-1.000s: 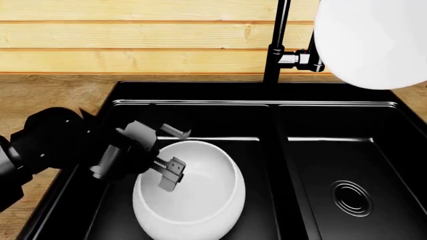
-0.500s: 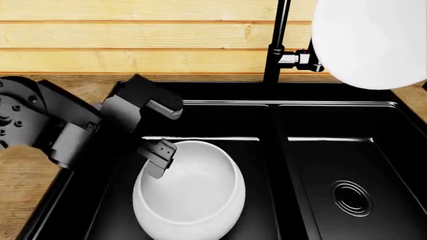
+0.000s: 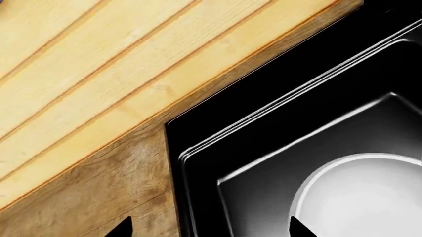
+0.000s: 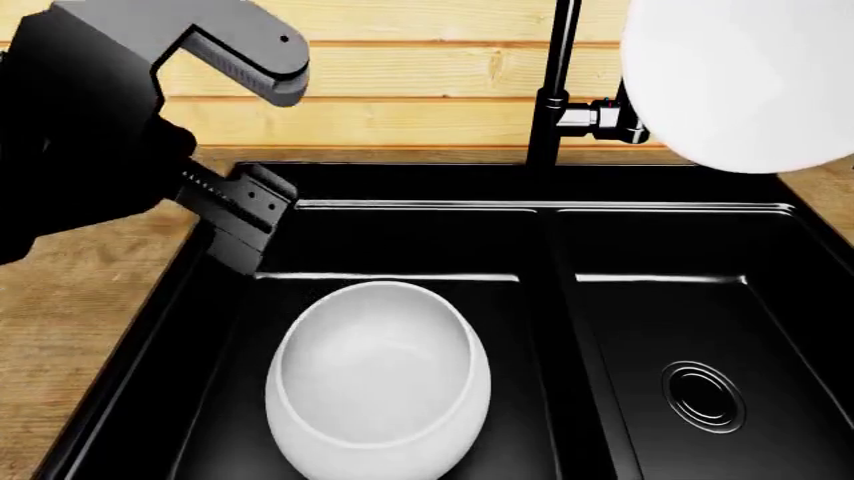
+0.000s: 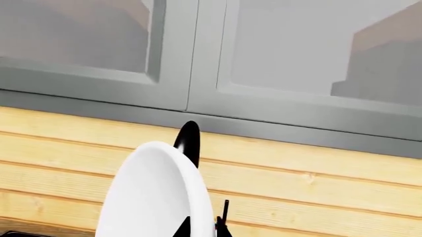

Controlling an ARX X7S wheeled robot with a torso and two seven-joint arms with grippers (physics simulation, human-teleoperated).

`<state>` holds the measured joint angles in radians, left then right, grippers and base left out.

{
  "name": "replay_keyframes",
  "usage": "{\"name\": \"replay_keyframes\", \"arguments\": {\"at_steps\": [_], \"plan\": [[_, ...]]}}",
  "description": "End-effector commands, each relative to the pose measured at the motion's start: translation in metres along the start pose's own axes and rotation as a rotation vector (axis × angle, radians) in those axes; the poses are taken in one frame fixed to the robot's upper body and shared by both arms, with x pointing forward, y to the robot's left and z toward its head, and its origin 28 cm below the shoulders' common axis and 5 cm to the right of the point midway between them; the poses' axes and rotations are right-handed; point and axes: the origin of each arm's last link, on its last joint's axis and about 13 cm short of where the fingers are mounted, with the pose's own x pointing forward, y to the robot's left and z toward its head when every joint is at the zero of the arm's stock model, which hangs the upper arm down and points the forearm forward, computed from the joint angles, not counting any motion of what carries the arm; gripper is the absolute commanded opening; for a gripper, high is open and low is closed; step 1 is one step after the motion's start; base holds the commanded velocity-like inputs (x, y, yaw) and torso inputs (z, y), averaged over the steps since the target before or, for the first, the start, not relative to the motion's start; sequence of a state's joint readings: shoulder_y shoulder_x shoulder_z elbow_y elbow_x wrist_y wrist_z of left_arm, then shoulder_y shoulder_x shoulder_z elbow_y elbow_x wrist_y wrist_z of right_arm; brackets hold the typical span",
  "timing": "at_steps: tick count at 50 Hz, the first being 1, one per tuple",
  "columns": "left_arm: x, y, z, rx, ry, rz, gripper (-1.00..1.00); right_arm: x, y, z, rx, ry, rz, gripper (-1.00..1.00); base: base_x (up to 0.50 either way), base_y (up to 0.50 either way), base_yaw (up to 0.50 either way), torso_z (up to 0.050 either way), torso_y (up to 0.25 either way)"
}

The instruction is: Stack the bowls in the sink.

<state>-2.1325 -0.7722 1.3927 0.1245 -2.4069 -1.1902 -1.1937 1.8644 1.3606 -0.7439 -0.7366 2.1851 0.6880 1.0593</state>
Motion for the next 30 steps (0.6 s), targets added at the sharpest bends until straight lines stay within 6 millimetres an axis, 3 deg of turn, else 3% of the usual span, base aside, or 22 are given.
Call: {"name": "replay_keyframes", "arguments": {"at_steps": [1, 16, 30], "plan": [[-0.053, 0.018, 0.003, 0.001, -0.149, 0.148, 1.0, -0.004, 0.0, 0.011, -0.003, -0.053, 0.001, -1.0, 0.0, 0.0, 0.0, 0.0, 0.0], [-0.077, 0.038, -0.002, -0.099, -0.303, 0.273, 1.0, -0.003, 0.015, 0.03, -0.029, -0.095, 0.072, -1.0, 0.0, 0.0, 0.0, 0.0, 0.0], [-0.101, 0.047, -0.006, -0.18, -0.452, 0.391, 1.0, 0.02, 0.048, 0.039, -0.031, -0.093, 0.168, -1.0, 0.0, 0.0, 0.0, 0.0, 0.0]]}}
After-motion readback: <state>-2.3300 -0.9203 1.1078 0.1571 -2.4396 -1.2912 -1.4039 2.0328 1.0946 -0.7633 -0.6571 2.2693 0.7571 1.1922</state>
